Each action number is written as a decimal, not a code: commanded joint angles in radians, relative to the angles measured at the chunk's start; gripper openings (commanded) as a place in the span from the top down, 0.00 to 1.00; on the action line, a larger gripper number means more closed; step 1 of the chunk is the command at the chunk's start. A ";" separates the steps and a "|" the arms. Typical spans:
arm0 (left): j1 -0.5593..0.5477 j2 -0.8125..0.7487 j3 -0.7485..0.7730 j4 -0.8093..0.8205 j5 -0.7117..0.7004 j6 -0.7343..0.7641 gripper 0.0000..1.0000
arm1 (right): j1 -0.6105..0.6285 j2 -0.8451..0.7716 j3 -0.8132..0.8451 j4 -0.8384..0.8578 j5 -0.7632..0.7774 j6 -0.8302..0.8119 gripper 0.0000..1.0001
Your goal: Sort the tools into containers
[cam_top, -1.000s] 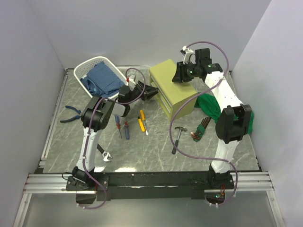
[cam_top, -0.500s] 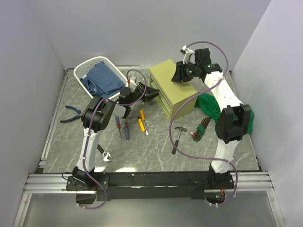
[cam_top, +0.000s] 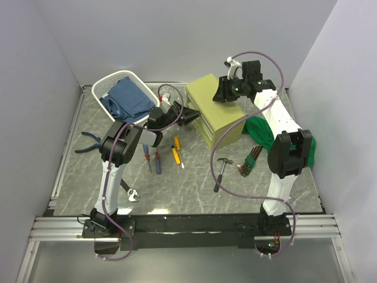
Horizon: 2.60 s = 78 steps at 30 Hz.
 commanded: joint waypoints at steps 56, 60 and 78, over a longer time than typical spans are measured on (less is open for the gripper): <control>0.188 -0.276 -0.258 -0.133 0.157 0.167 0.99 | -0.012 0.166 -0.012 -0.130 0.131 -0.050 0.53; 0.213 -0.311 -0.273 -0.214 0.162 0.217 0.99 | -0.013 0.168 -0.011 -0.126 0.123 -0.052 0.54; 0.268 -0.616 -0.067 -1.352 -0.115 0.768 0.50 | -0.031 0.154 0.017 -0.104 0.098 -0.046 0.53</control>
